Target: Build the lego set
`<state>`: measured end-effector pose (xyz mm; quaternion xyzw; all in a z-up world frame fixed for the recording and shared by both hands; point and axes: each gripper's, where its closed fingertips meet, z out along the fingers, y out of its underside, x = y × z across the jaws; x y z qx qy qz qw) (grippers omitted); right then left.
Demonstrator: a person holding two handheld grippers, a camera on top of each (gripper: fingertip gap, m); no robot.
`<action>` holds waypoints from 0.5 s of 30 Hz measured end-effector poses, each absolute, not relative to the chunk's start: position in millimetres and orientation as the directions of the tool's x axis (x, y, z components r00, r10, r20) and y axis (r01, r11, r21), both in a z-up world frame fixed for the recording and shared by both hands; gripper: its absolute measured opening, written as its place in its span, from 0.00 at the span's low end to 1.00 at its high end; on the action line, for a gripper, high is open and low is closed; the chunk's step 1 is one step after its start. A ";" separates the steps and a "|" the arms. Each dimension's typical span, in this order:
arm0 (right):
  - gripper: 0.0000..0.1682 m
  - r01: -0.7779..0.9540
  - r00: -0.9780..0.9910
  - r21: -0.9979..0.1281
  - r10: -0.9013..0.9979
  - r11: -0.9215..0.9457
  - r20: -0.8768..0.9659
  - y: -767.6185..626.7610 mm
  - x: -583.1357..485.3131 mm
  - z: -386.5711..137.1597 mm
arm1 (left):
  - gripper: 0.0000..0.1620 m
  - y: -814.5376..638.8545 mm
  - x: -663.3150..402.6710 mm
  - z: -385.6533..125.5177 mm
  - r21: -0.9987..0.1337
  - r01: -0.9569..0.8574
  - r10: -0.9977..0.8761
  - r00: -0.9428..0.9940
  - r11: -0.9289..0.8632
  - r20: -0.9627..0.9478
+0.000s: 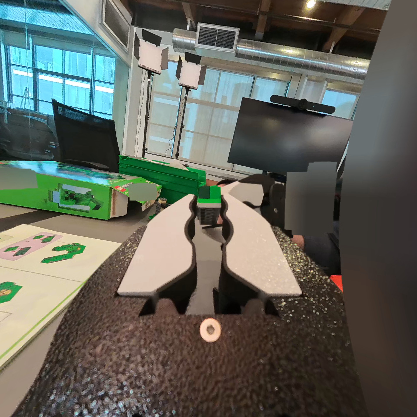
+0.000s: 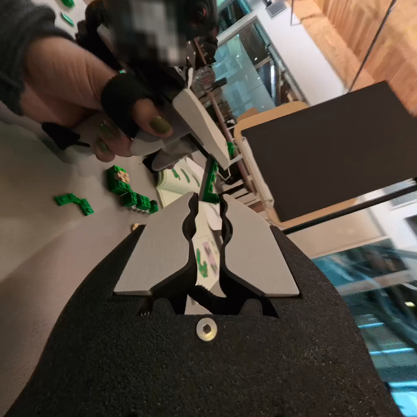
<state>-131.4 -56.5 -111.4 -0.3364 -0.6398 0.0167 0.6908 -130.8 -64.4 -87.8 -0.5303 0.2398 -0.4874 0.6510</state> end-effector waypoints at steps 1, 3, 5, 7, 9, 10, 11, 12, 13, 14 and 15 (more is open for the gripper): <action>0.15 0.408 0.187 -0.525 0.495 0.746 0.849 -53.9 -126.9 -108.2 | 0.12 -63.6 -132.1 -86.7 -0.923 0.384 -0.882 0.428 -0.022 0.199; 0.20 0.418 0.200 -0.598 0.573 0.684 0.795 -46.5 -106.8 -99.8 | 0.12 -62.2 -134.5 -87.1 -0.927 0.375 -0.864 0.471 0.012 0.179; 0.19 0.412 0.177 -0.714 0.718 0.567 0.673 -47.3 -78.0 -102.2 | 0.12 -61.5 -134.3 -90.1 -0.938 0.344 -0.847 0.510 0.043 0.148; 0.17 0.448 0.105 -0.811 0.879 0.377 0.466 -56.6 -46.9 -122.6 | 0.12 -63.6 -130.0 -93.7 -0.950 0.305 -0.846 0.521 0.065 0.109; 0.15 0.514 0.044 -0.832 0.962 0.209 0.269 -70.1 -17.9 -148.2 | 0.12 -65.1 -126.4 -96.3 -0.955 0.287 -0.847 0.524 0.077 0.090; 0.14 0.581 0.044 -0.802 0.979 0.138 0.200 -73.0 -2.7 -163.6 | 0.12 -65.6 -125.0 -97.6 -0.956 0.282 -0.848 0.523 0.077 0.086; 0.14 0.639 0.048 -0.764 0.986 0.092 0.159 -76.4 11.4 -175.9 | 0.12 -66.2 -123.6 -98.8 -0.958 0.275 -0.850 0.520 0.077 0.081; 0.13 0.670 0.029 -0.738 0.990 0.083 0.137 -83.5 22.0 -183.6 | 0.12 -67.1 -122.2 -99.5 -0.960 0.269 -0.854 0.515 0.077 0.076; 0.12 0.689 0.004 -0.718 0.990 0.100 0.141 -89.7 29.6 -188.6 | 0.12 -68.3 -120.7 -100.0 -0.961 0.265 -0.860 0.506 0.077 0.071; 0.12 0.712 -0.036 -0.689 0.987 0.133 0.154 -95.4 36.3 -194.3 | 0.12 -69.5 -119.1 -100.3 -0.962 0.262 -0.866 0.495 0.074 0.068; 0.11 0.735 -0.082 -0.655 0.982 0.175 0.170 -99.7 41.6 -200.4 | 0.12 -70.6 -117.5 -100.7 -0.963 0.261 -0.873 0.484 0.070 0.067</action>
